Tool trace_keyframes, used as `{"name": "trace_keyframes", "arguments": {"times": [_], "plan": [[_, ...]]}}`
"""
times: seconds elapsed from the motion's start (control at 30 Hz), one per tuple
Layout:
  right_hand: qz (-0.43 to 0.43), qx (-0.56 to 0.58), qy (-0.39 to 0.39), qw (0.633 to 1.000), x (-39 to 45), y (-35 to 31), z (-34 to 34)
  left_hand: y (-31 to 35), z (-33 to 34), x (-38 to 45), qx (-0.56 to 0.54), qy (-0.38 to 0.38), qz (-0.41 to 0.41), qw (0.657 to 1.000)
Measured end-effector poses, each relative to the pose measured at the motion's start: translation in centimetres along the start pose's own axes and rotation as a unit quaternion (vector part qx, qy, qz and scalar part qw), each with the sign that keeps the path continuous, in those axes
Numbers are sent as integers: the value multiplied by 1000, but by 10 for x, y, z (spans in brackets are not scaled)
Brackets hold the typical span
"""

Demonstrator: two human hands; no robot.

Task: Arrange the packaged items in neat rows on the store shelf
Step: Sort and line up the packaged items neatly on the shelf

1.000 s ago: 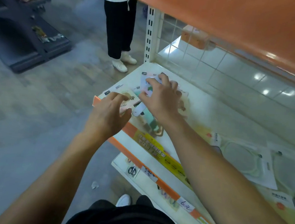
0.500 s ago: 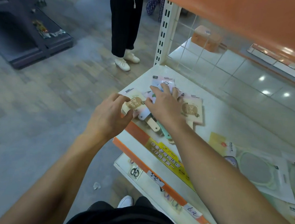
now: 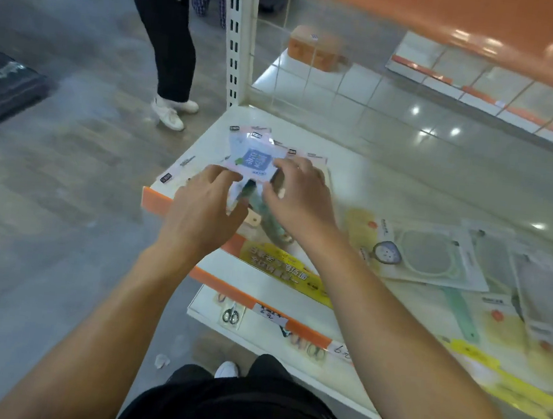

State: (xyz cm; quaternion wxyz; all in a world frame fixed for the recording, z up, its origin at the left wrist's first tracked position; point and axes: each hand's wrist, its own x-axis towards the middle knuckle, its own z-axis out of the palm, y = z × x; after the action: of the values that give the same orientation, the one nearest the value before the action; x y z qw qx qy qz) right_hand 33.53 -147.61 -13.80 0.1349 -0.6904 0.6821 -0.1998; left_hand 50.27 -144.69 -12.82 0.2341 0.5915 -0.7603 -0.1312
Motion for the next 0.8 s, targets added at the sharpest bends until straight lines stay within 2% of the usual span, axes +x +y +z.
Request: {"name": "trace_keyframes", "arguments": {"times": [0.27, 0.37, 0.57, 0.8], "plan": [[153, -30, 52, 986, -58, 66, -45, 68, 39, 7, -48, -56, 117, 990], [197, -33, 94, 975, -83, 86, -61, 95, 56, 4, -59, -88, 163, 981], [242, -37, 157, 957, -130, 115, -79, 139, 80, -10, -56, -125, 220, 966], [269, -34, 173, 947, -179, 153, -98, 190, 99, -33, -57, -149, 242, 957]]}}
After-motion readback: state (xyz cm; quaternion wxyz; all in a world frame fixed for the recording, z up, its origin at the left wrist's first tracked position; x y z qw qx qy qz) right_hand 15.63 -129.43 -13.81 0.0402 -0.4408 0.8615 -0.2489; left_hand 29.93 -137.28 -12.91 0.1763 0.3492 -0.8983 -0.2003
